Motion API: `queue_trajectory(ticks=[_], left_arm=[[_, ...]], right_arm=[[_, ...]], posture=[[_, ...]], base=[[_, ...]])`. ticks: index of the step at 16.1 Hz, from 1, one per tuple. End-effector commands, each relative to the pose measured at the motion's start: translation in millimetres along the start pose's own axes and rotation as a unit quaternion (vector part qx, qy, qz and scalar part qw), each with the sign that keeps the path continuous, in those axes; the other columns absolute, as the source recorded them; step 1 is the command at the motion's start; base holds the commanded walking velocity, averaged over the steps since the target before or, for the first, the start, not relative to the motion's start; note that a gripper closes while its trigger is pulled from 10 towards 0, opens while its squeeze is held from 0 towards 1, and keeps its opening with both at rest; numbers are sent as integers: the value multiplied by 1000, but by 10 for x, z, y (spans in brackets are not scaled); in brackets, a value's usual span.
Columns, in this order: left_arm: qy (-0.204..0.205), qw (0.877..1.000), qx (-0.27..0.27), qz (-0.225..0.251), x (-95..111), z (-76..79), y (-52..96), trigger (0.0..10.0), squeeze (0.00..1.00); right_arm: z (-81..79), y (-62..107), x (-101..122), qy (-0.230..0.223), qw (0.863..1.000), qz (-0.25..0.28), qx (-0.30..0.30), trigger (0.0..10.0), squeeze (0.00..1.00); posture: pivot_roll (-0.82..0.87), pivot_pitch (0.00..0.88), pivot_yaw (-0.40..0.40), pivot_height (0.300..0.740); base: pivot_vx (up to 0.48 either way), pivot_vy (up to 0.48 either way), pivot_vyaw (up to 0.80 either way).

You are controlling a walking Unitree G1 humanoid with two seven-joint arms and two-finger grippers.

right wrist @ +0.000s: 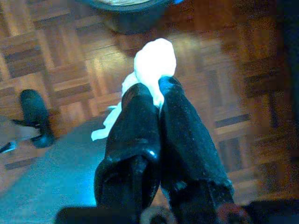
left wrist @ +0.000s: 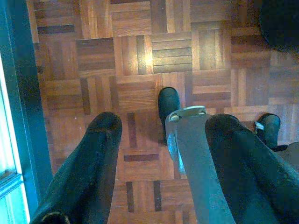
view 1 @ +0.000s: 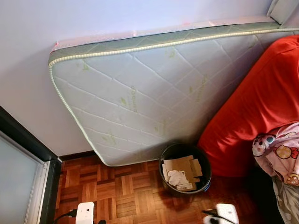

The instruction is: Clean up the room

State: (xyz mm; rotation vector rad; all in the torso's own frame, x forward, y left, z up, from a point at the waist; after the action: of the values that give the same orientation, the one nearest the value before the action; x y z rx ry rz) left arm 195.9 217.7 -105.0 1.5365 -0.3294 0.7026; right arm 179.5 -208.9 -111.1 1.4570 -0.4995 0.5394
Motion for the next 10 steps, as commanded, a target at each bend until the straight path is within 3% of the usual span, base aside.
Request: queue_trajectory(ticks=[1, 3, 7, 9, 10], left_arm=[[0, 1000, 8, -11, -80, -45, 18, 10000, 0], [3, 1000, 9, -8, -70, -47, 17, 10000, 0], [3, 1000, 8, -7, -65, -42, 16, 10000, 0], [3, 1000, 7, -7, -65, -41, 16, 10000, 0], [4, 1000, 8, -7, -68, -43, 17, 10000, 0]], right_arm=[[37, 25, -90, -14, 1000, -14, -1, 10000, 0], [5, 17, -97, -19, 1000, -21, 0, 10000, 0], [-345, -24, -72, -18, 999, -26, 20, 10000, 0], [-358, -25, -71, -19, 999, -26, 22, 10000, 0], [-195, -19, -61, -24, 999, -25, 15, 10000, 0]], posture=[[-76, 155, 1, 740], [-75, 157, 2, 740], [-76, 156, 2, 740], [-76, 157, 2, 740], [-75, 157, 1, 740]], base=[[0, 0, 0], [0, 0, 0], [0, 0, -781], [0, 0, -781], [0, 0, -781]])
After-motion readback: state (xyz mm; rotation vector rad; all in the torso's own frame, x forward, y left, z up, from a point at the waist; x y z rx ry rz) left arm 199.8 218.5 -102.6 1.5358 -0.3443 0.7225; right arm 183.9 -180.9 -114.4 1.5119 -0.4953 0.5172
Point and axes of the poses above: a point about 5 cm out from each wrist's last joint towards the gripper, its own y axis pointing back from the gripper into the wrist, its own x axis along the axis of the wrist's last joint, z = x × y, the point moved 3 cm from there along -y, pointing out of the wrist towards the gripper, and after that the axes turned 6 degrees about y, right-handed, at the moved point
